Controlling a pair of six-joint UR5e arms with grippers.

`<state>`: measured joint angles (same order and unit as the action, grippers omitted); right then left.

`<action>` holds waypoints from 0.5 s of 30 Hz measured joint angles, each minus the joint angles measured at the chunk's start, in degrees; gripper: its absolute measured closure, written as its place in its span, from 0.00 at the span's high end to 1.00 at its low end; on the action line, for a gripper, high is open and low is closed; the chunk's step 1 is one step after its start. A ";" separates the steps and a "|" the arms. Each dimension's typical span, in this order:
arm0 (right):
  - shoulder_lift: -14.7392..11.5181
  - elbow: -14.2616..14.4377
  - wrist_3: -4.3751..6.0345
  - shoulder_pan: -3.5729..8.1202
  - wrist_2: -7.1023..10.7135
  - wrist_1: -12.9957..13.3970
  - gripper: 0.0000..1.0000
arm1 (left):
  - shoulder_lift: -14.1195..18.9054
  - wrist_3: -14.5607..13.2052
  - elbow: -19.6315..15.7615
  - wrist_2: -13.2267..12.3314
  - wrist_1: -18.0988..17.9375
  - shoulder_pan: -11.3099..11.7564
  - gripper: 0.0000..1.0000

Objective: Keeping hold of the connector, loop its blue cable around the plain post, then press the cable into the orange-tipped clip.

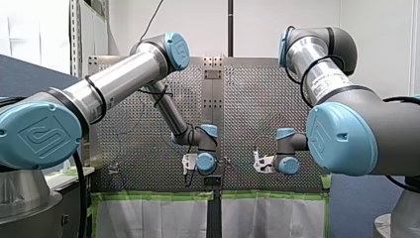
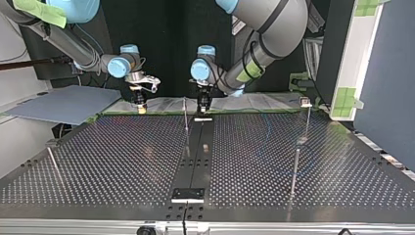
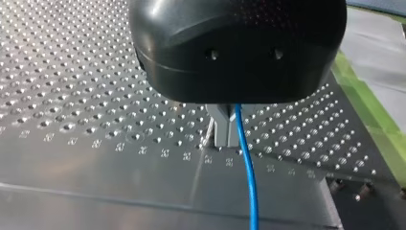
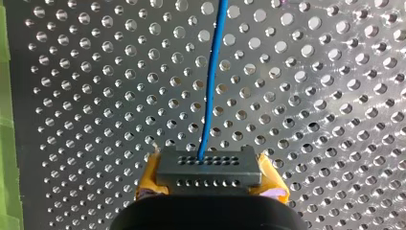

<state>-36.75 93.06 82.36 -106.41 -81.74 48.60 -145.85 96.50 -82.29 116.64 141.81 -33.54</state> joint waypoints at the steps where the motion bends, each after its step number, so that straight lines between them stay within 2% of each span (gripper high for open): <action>1: 0.01 -0.08 0.15 0.00 0.00 0.03 0.00 | 0.00 0.00 0.21 -0.10 0.22 0.17 0.00; 8: 0.03 -0.84 0.69 0.13 -0.06 0.01 0.00 | 0.01 -0.14 1.36 -0.60 1.65 1.21 0.00; 15: 0.04 -1.71 1.49 0.73 -0.29 0.07 0.00 | 0.01 -0.18 1.54 -1.62 1.81 2.36 0.00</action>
<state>-36.71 91.35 83.85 -105.68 -82.04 48.68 -145.84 96.33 -80.75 115.02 143.62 -31.18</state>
